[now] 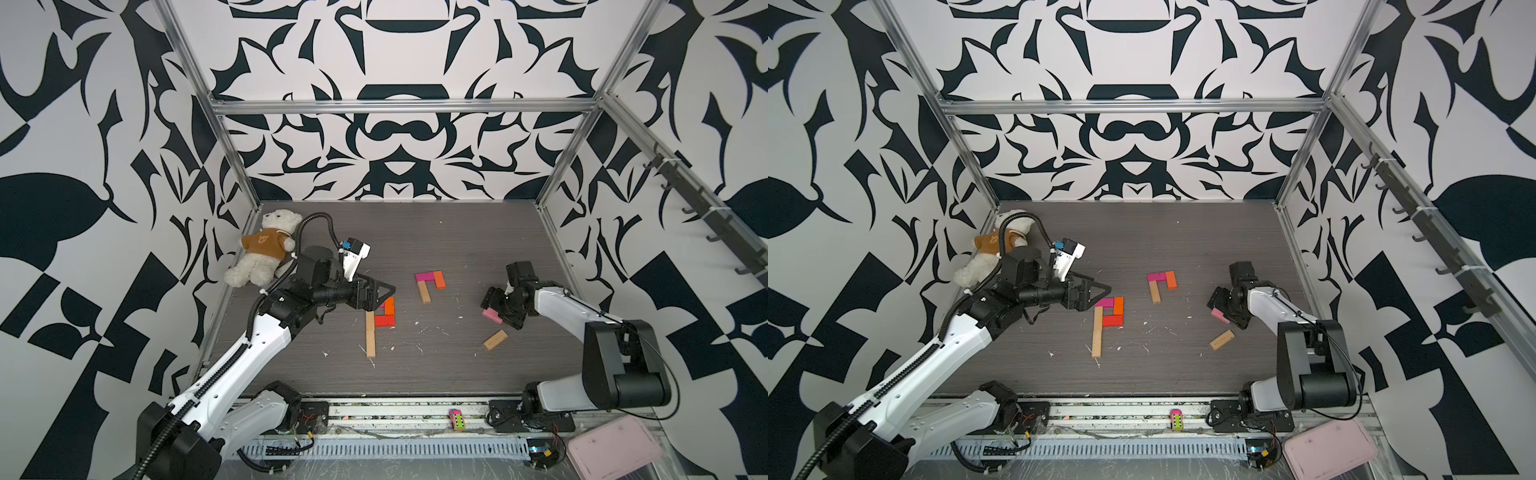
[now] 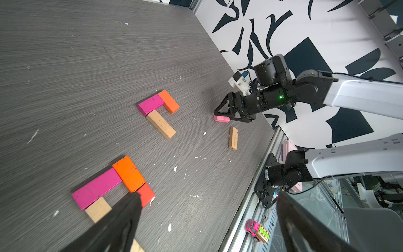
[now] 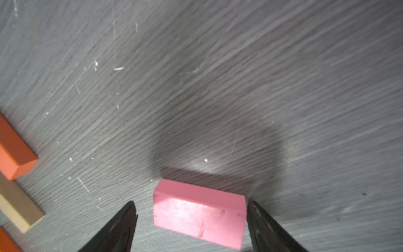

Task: Assemble the letter p with building blocks
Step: Pick up the building block from the center of the board.

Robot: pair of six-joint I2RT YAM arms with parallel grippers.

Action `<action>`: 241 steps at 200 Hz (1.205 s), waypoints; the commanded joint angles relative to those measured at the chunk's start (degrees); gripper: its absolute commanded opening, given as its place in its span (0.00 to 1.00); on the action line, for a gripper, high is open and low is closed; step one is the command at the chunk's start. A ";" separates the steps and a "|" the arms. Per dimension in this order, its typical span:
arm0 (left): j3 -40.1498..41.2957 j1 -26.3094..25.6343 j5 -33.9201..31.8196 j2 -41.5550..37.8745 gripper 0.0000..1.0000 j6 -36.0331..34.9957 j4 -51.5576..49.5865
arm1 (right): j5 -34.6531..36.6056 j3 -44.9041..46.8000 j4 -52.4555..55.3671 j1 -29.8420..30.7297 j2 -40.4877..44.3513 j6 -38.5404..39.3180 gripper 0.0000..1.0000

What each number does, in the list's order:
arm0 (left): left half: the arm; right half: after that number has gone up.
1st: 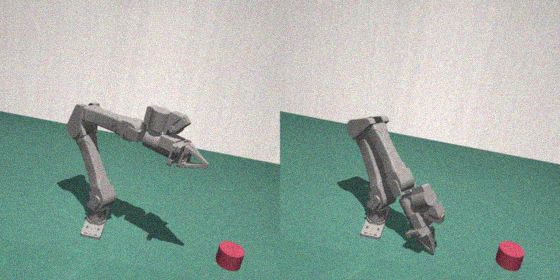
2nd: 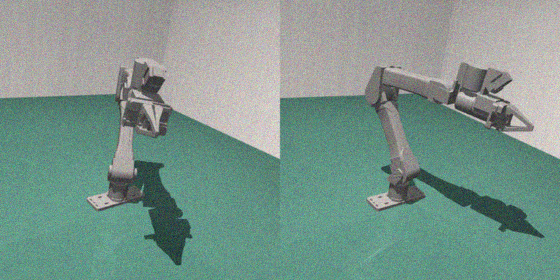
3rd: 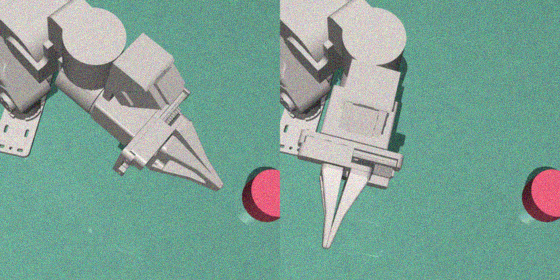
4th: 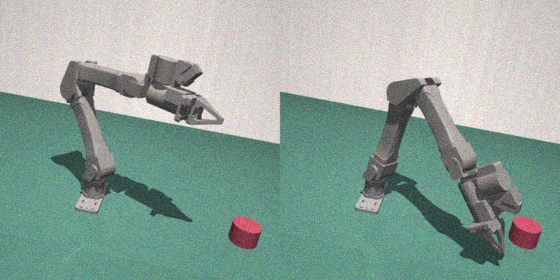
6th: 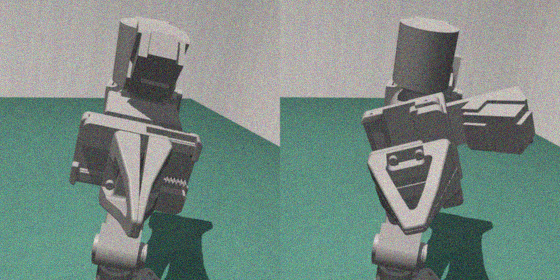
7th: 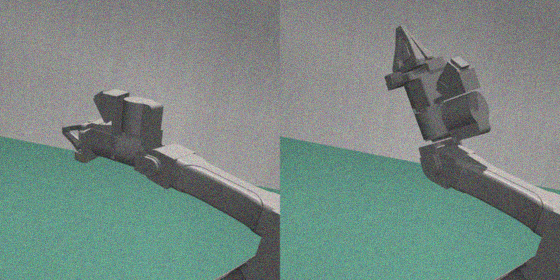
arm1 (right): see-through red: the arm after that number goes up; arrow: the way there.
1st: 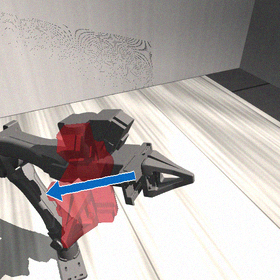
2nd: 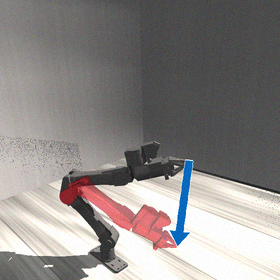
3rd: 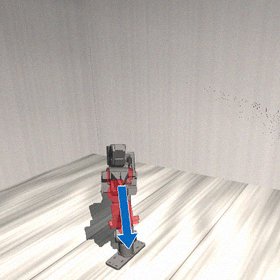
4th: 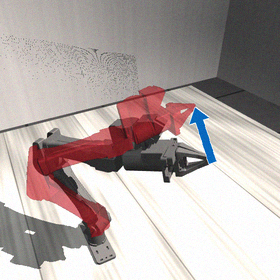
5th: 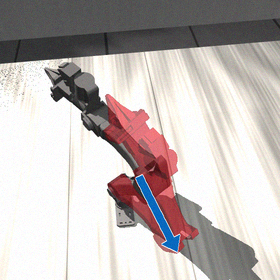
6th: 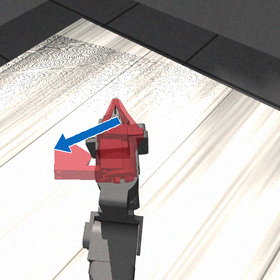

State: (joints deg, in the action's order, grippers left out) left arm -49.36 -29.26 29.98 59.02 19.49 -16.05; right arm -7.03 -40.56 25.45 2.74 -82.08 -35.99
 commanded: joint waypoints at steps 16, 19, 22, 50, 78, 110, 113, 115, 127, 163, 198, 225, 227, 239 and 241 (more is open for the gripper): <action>-0.12 0.16 1.36 -1.16 0.99 0.11 0.94 | 4.15 -1.19 2.21 1.97 -1.77 0.13 0.77; -0.12 0.16 1.46 -1.16 0.99 0.19 0.94 | 4.23 -1.19 2.23 2.19 -1.81 0.13 0.76; -0.12 0.16 1.41 -1.13 0.99 0.18 0.94 | 4.29 -1.19 2.35 2.33 -1.82 0.13 0.76; -0.12 0.16 1.50 -1.28 0.99 0.17 1.02 | 5.23 -1.54 3.65 3.76 -1.38 -0.39 0.74; -0.12 0.17 1.59 -1.44 0.99 0.24 0.98 | 7.16 -1.85 4.93 4.96 -1.58 -0.91 0.73; -0.12 0.17 1.64 -1.94 0.99 0.26 1.02 | 9.13 -2.18 5.69 6.93 -2.12 -1.62 0.70; -0.04 0.16 1.63 -1.97 0.99 0.22 1.10 | 9.21 -2.21 5.74 7.06 -2.13 -1.61 0.70; -0.03 0.16 1.59 -1.96 0.99 0.27 1.11 | 9.29 -2.17 5.70 7.16 -2.12 -1.69 0.70; 0.04 0.16 1.67 -2.09 0.99 0.32 1.21 | 9.88 -2.07 5.76 7.65 -1.99 -2.05 0.67; 0.06 0.21 1.96 -2.08 0.99 0.50 1.29 | 11.48 -3.14 5.79 9.16 -0.70 -1.98 0.59; 0.15 0.21 2.09 -1.93 0.99 0.56 1.46 | 7.81 -8.46 3.66 12.12 -0.90 3.85 0.52; 0.15 0.19 2.05 -1.89 0.99 0.60 1.46 | 4.86 -13.95 3.18 14.65 -5.06 8.25 0.52; 0.15 0.17 2.07 -1.85 0.99 0.59 1.46 | 4.82 -14.14 3.15 14.77 -5.31 8.46 0.52; 0.23 0.16 2.08 -1.81 0.99 0.50 1.59 | 4.61 -15.68 2.56 15.48 -6.51 9.41 0.52; 0.19 0.16 2.10 -1.81 0.99 0.50 1.58 | 4.53 -15.82 2.47 15.59 -6.69 9.50 0.52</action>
State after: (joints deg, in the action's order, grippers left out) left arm -49.36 -29.26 31.09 57.80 19.73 -15.27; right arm -0.67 -52.73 28.86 16.80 -86.87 -30.85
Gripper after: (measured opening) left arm 0.992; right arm 0.632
